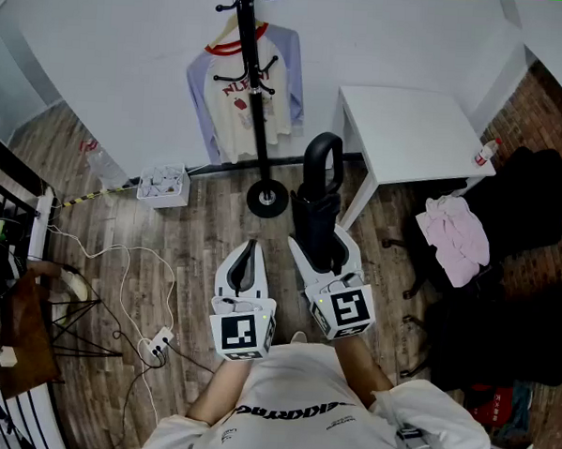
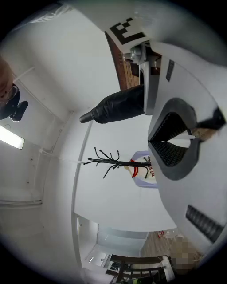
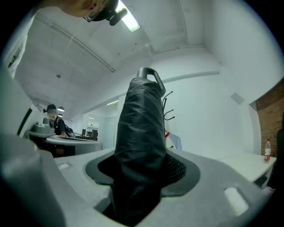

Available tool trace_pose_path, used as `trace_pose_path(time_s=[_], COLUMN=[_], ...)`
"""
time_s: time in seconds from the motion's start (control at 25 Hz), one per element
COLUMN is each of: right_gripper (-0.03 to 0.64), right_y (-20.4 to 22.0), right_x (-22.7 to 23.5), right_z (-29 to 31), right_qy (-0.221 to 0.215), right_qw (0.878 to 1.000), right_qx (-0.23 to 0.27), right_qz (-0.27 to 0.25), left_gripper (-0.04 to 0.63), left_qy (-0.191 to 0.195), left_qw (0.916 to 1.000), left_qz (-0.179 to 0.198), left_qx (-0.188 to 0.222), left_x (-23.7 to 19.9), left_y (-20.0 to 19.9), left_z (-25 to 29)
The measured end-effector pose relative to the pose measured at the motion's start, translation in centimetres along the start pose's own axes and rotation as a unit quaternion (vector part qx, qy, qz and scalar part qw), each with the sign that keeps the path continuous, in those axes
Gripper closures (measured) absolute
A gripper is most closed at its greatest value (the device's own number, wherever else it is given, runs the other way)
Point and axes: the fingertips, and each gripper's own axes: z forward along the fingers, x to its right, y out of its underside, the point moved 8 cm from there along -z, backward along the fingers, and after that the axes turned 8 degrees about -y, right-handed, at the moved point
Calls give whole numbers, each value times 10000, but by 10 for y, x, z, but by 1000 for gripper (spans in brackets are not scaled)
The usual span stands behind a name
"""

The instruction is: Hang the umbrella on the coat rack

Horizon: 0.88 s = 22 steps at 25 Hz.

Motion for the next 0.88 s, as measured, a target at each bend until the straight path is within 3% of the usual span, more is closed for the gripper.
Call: trace_pose_path(time_s=[0.44,0.88], right_gripper=[360,360], right_y=[-9,-2], right_x=[-4,17], right_z=[-30,-47], right_qy=[-73,-280], right_qw=[9997,9991], right_qx=[20,42], right_qz=[220,316], left_gripper=[597,597], left_qy=[17,-295], left_qw=[10000,9994], left_qz=[27,151], left_qx=[63,-34], left_x=[20,51], left_y=[-7,-1], left_z=[-17,-23])
